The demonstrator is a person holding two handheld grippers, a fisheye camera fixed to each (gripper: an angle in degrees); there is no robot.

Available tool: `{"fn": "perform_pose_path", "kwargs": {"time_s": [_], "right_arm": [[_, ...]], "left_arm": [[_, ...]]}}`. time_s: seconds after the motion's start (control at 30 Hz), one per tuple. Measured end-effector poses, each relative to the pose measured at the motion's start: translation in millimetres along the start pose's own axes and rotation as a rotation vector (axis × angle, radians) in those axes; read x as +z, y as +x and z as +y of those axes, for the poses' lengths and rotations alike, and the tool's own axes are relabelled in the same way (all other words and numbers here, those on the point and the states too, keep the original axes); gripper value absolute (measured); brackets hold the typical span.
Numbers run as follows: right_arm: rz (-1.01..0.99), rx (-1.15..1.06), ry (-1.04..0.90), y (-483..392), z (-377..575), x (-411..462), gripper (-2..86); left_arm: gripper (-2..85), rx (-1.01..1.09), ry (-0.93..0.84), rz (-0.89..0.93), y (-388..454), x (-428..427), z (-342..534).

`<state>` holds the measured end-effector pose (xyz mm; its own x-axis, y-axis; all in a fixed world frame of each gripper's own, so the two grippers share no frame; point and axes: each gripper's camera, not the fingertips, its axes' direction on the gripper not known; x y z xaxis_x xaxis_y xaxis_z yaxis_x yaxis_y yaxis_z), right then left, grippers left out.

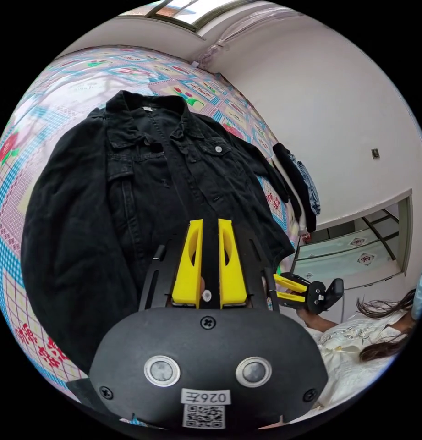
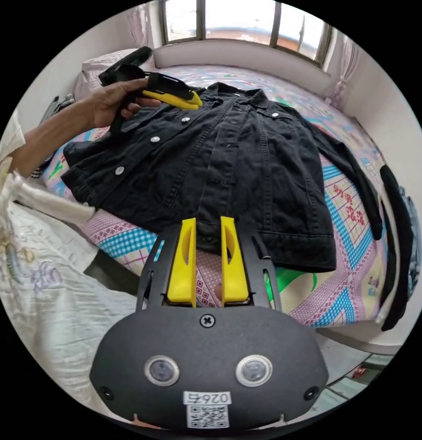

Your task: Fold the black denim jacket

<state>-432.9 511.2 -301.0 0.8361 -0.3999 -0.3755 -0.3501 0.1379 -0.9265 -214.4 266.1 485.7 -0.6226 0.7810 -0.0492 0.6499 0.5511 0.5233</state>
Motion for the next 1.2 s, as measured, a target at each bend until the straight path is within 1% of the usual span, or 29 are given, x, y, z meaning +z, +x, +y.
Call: {"fn": "perform_pose_path", "kwargs": {"time_s": [0.07,0.17,0.2,0.27,0.33,0.4,0.43,0.5,0.57,0.63,0.67,0.77,0.83,0.9,0.93,1.0,1.03,1.07,1.1,1.13,1.17,1.2], "right_arm": [[0.029,-0.013,0.000,0,2,-2,4.1],[0.023,-0.020,-0.031,10,1,-9,3.3],[0.016,-0.004,-0.053,17,-3,-16,3.2],[-0.009,0.026,-0.034,28,-8,-40,3.1],[-0.066,0.041,0.032,39,-7,-74,3.4],[-0.157,0.019,0.041,43,-4,-80,3.8],[-0.176,0.004,-0.003,45,-3,-70,3.9],[-0.135,0.018,-0.071,52,2,-59,4.2],[-0.164,0.081,0.021,68,12,-83,5.1],[-0.205,0.133,0.176,84,26,-121,5.6],[-0.221,0.129,0.199,86,28,-128,5.0],[-0.309,0.132,0.389,95,46,-172,1.6],[-0.340,0.172,0.589,104,65,-224,-0.2],[-0.313,0.193,0.711,110,77,-259,-0.1],[-0.299,0.186,0.768,114,82,-275,0.5],[-0.319,0.159,0.802,119,84,-281,0.6],[-0.375,0.126,0.758,123,77,-272,0.0],[-0.417,0.107,0.719,125,72,-265,-0.3],[-0.512,0.073,0.631,128,60,-246,-0.4],[-0.587,0.059,0.551,128,50,-224,-0.4],[-0.607,0.064,0.506,127,44,-212,-0.3],[-0.622,0.063,0.415,121,34,-187,0.1]], "left_arm": [[5.4,-0.014,-0.002,-0.024,-1,-10,9],[4.9,-0.054,0.011,-0.006,-7,-25,20],[4.8,-0.063,0.024,0.008,-8,-32,22],[4.4,-0.063,0.044,0.010,-6,-43,24],[3.9,-0.064,0.056,-0.016,-5,-54,25],[3.8,-0.069,0.069,-0.047,-5,-66,27],[3.7,-0.070,0.072,-0.053,-5,-69,28],[3.5,-0.072,0.076,-0.070,-6,-77,30],[2.8,-0.064,0.070,-0.093,-4,-81,30],[1.3,-0.046,0.058,-0.113,-1,-85,29],[0.0,-0.027,0.050,-0.116,3,-85,29],[-0.8,0.050,0.053,-0.089,20,-91,34],[-0.9,0.139,0.176,-0.048,46,-115,46],[-1.0,0.281,0.444,-0.006,87,-163,74],[-1.0,0.309,0.515,0.014,95,-175,81],[-1.0,0.436,0.767,0.194,113,-214,101],[-1.0,0.456,0.802,0.262,113,-222,103],[-1.0,0.488,0.822,0.402,111,-232,103],[-0.9,0.514,0.804,0.514,108,-238,100],[-0.9,0.523,0.794,0.546,107,-239,99],[-0.8,0.538,0.778,0.536,107,-238,98],[-0.7,0.498,0.737,0.423,107,-231,95]]}}
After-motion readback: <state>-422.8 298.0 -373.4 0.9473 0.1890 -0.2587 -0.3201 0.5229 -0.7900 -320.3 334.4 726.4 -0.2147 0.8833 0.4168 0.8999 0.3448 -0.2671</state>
